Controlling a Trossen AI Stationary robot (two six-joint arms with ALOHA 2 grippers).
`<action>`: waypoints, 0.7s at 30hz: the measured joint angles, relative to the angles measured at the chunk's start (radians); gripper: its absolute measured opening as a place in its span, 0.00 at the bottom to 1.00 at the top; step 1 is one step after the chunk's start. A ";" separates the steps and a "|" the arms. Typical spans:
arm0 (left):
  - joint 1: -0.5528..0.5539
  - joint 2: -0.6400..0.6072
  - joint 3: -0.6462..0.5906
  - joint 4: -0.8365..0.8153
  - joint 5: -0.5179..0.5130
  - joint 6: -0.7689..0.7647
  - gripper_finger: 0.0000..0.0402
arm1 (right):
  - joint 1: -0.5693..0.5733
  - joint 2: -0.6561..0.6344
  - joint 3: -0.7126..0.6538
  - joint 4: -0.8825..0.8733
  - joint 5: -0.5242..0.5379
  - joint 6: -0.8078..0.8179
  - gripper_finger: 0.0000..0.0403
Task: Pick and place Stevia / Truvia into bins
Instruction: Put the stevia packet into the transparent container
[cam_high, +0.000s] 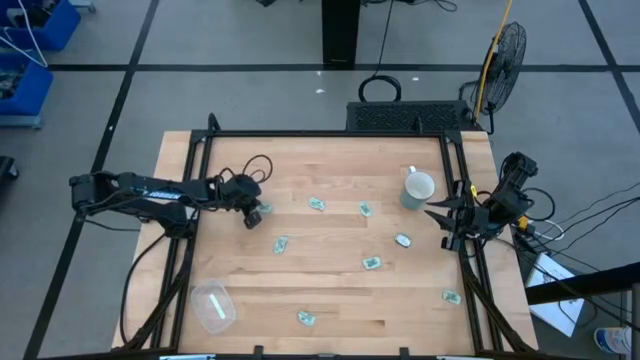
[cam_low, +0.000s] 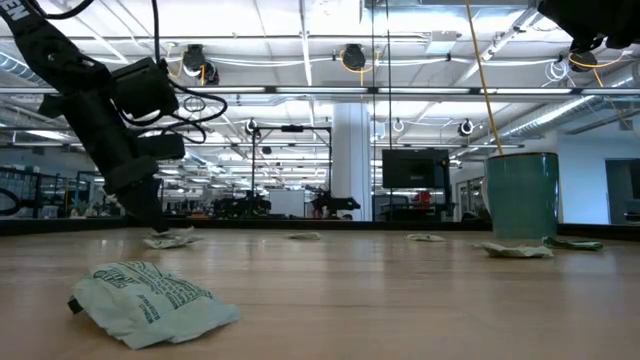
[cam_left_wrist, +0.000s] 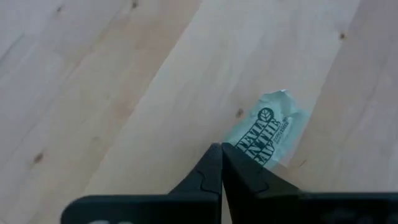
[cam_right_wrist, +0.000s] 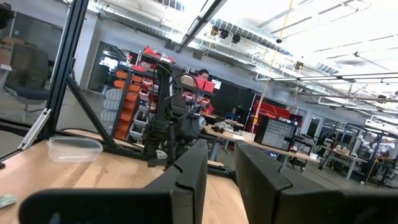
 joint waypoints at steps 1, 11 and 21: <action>-0.017 0.001 0.014 -0.014 0.004 0.011 0.01 | 0.000 0.000 0.000 0.000 0.000 0.000 0.18; -0.277 -0.009 0.420 -0.711 -0.043 -0.126 0.01 | 0.000 0.000 0.001 0.000 -0.001 0.062 0.18; -0.718 -0.011 0.591 -1.017 0.207 -0.842 0.00 | 0.000 0.000 0.001 -0.033 0.001 0.204 0.18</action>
